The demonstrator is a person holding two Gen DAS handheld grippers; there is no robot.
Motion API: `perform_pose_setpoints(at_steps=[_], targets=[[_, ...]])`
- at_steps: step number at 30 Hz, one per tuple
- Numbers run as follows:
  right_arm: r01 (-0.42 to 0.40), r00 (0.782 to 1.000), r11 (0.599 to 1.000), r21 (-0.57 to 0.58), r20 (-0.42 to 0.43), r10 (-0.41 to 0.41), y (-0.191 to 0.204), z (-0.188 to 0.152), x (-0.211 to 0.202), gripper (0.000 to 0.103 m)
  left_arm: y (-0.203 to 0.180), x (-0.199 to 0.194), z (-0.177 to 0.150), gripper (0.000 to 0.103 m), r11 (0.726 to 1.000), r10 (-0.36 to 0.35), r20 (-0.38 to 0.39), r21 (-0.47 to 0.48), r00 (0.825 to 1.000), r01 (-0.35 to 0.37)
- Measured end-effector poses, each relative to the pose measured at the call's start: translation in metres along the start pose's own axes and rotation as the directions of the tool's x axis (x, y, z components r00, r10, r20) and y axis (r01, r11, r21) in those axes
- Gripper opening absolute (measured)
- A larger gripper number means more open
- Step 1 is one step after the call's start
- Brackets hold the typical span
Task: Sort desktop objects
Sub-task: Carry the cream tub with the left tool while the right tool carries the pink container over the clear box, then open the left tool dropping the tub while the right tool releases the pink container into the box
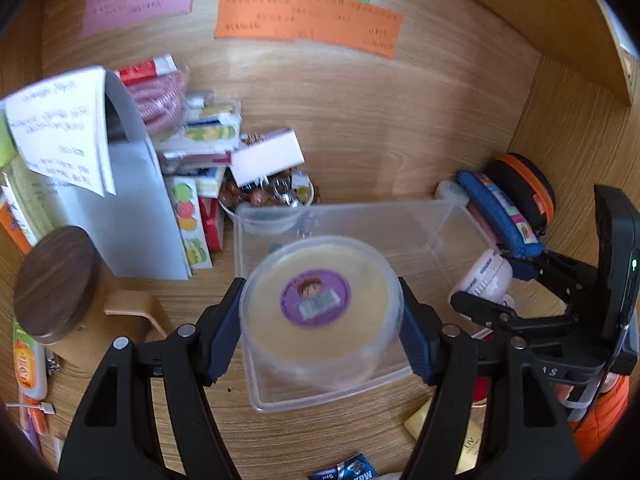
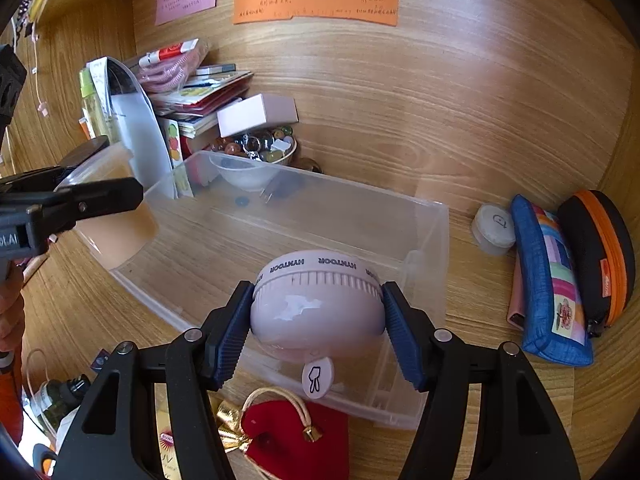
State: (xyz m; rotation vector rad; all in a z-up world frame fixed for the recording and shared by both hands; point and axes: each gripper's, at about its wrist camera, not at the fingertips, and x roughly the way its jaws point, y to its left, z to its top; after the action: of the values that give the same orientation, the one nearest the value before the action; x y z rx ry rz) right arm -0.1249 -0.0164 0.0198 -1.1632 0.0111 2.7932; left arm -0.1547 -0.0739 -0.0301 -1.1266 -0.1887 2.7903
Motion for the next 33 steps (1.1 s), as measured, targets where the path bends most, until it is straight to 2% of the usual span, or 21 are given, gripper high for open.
perform_pose_setpoints(at_steps=[4,7,9,13,17,21,27,33], targets=[[-0.018,0.999,1.000,0.013,-0.033,0.019,-0.004,0.002,0.013,0.060,-0.001,0.029,-0.010,0.068,0.999,-0.047,-0.079,0.003,0.996,0.047],[-0.015,0.999,1.000,0.003,-0.051,0.015,-0.002,0.001,0.020,0.060,-0.014,0.034,-0.014,0.068,0.999,-0.010,-0.086,0.047,0.996,0.014],[-0.018,0.998,1.000,0.001,-0.058,0.018,-0.002,0.001,0.023,0.060,-0.016,0.040,-0.015,0.068,0.998,-0.035,-0.115,0.046,0.993,0.040],[-0.013,0.998,1.000,-0.011,-0.069,0.012,-0.001,0.003,0.028,0.060,-0.022,0.043,-0.019,0.068,0.996,0.016,-0.114,0.084,0.993,-0.006],[-0.041,0.995,0.999,0.002,-0.092,0.041,-0.003,0.005,0.034,0.060,-0.021,0.042,-0.020,0.068,0.996,0.022,-0.116,0.083,0.993,-0.013],[-0.036,0.994,0.999,-0.015,-0.108,0.034,0.000,0.009,0.039,0.060,-0.021,0.044,-0.019,0.069,0.996,0.024,-0.123,0.086,0.992,-0.014],[-0.046,0.986,0.998,-0.053,-0.160,0.037,0.005,0.014,0.047,0.060,-0.024,0.050,-0.017,0.080,0.994,0.029,-0.147,0.108,0.989,-0.013],[-0.066,0.976,0.993,-0.101,-0.212,0.043,0.007,0.019,0.051,0.060,-0.026,0.052,-0.015,0.082,0.993,0.019,-0.152,0.119,0.988,-0.001]])
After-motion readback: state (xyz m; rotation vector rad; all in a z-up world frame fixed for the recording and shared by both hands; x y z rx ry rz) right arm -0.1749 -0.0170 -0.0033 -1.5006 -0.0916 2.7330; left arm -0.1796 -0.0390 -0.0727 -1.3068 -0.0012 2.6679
